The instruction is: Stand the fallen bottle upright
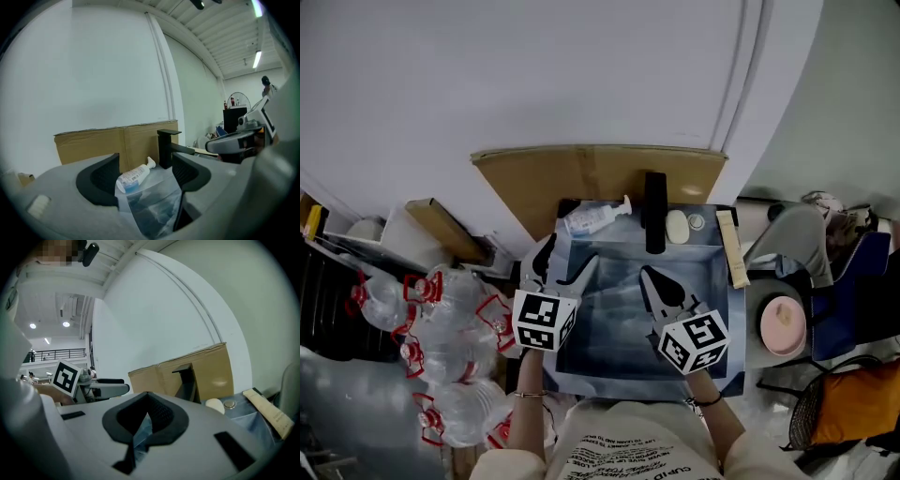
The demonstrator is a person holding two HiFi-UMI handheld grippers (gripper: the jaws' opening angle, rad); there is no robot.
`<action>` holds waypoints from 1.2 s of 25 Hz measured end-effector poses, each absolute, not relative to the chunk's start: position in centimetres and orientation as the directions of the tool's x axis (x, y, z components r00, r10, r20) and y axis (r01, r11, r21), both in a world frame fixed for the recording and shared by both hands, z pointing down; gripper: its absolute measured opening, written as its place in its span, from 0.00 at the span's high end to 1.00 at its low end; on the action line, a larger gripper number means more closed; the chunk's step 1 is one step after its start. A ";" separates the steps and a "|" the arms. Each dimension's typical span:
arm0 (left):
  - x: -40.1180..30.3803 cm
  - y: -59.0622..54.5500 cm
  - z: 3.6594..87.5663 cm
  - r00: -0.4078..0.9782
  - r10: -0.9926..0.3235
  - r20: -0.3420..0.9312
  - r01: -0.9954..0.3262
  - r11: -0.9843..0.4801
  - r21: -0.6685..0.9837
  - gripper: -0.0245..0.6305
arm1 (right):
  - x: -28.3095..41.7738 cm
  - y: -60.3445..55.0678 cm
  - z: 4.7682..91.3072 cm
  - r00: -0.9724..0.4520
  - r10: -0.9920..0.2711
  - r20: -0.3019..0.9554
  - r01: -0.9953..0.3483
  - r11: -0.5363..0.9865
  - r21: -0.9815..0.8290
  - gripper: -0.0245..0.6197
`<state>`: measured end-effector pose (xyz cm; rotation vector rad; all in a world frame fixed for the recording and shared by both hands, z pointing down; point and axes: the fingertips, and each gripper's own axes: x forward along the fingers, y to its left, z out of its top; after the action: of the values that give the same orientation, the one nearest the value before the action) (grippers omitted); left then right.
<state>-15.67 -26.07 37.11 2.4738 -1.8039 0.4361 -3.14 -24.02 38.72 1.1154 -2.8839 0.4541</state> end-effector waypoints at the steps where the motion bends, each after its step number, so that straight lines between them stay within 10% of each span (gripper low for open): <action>1: -15.6 -26.7 37.3 0.289 -0.919 0.268 -0.933 -0.333 -0.137 0.45 | -3.3 -24.1 39.0 -0.748 -0.652 0.126 -0.659 0.705 -0.262 0.96; 30: -12.2 -39.2 48.5 0.448 -0.394 0.803 -0.451 -0.875 -0.178 0.45 | -7.6 -24.9 45.3 -0.725 -0.654 0.218 -0.686 0.653 -0.321 0.96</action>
<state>-12.17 -39.20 48.49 2.6202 -0.7654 1.4270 -7.63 -24.88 45.28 1.1284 -2.7802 0.5926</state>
